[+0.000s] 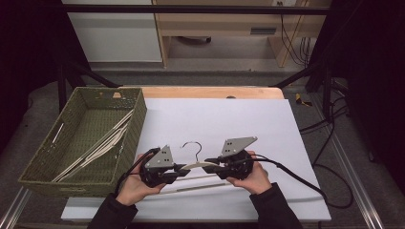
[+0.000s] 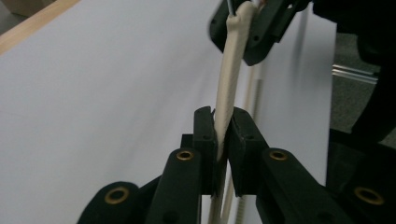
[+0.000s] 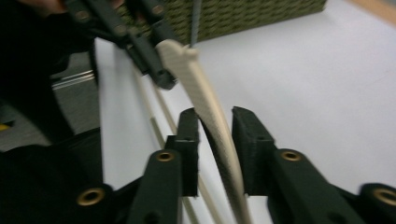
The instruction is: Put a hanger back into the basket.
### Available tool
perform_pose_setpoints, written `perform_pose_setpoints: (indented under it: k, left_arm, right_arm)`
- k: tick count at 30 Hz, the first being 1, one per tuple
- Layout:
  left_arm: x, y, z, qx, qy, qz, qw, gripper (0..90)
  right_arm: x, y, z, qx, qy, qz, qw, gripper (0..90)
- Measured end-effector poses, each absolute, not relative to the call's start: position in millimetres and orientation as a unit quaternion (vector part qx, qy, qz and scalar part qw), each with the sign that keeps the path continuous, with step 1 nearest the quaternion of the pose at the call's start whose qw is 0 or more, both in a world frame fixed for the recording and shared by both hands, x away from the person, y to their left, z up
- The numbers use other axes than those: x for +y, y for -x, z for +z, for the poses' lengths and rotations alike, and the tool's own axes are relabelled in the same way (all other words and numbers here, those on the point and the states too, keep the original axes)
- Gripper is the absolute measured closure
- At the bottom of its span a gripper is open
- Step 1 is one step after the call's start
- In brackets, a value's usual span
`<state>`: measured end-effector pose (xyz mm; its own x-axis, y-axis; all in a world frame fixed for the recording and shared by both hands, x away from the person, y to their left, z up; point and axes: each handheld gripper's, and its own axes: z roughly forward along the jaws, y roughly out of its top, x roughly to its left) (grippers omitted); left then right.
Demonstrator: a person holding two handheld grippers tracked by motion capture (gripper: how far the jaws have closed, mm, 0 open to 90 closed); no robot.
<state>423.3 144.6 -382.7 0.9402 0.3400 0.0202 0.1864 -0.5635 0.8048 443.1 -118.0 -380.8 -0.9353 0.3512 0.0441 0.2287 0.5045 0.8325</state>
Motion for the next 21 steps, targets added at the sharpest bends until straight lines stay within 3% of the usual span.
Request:
perform_pose_setpoints:
  k: [6, 18, 21]
  left_arm:
    - [139.4, -416.2, -382.2, 0.16, -0.875, 0.085, 0.449, 86.3]
    - [157.9, -415.5, -369.9, 0.231, -0.843, 0.144, 0.464, 86.3]
    - [162.9, -413.5, -364.6, 0.245, -0.832, 0.159, 0.472, 86.2]
  right_arm:
    - [-120.3, -443.9, -380.8, 0.863, -0.173, 0.467, 0.083, 56.4]
    - [-152.0, -444.3, -365.4, 0.815, -0.235, 0.513, 0.133, 21.2]
    - [-161.2, -447.4, -367.0, 0.805, -0.255, 0.517, 0.142, 17.6]
